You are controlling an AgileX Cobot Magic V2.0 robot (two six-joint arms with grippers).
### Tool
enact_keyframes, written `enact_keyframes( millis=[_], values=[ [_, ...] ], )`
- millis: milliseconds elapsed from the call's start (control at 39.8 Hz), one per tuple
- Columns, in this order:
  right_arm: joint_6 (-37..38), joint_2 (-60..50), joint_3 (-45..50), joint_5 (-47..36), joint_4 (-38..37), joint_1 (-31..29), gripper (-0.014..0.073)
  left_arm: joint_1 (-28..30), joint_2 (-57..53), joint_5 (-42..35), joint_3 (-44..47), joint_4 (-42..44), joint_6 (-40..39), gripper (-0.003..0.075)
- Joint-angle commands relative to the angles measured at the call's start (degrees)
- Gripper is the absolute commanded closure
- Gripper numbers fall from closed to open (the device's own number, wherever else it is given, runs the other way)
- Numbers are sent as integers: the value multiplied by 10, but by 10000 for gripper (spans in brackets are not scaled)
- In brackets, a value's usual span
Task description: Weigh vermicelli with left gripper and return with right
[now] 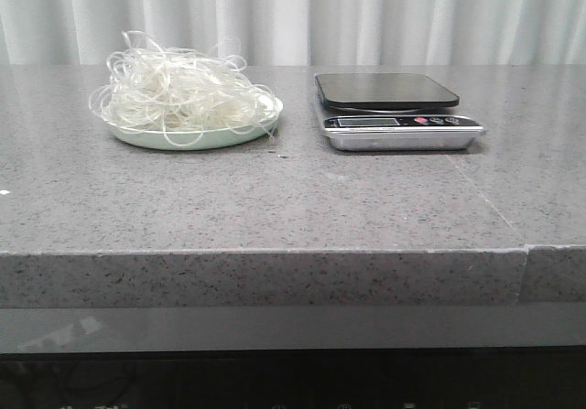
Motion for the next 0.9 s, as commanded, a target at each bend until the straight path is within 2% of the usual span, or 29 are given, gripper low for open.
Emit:
enact_keyframes(
  millis=[0, 75, 226, 402, 553, 729, 879],
  values=[
    [-2, 2, -13, -38, -6, -3, 423, -2, 2, -41, -12, -4, -5, 566],
    [-2, 2, -13, -38, -6, -3, 423, 18, -1, -51, 4, -4, -5, 566],
    [-2, 2, -13, -38, -6, -3, 423, 95, -23, -104, 62, -15, -5, 566],
    [-2, 2, -13, -38, -6, -3, 423, 193, -90, -235, 182, -20, -5, 566],
    [-2, 2, -13, -38, -6, -3, 423, 271, -169, -333, 303, -64, -5, 566],
    [-2, 2, -13, -38, -6, -3, 423, 336, -255, -360, 404, -77, -5, 566],
    [-2, 2, -13, -38, -6, -3, 423, 363, -303, -371, 451, -77, -5, 566]
  ],
)
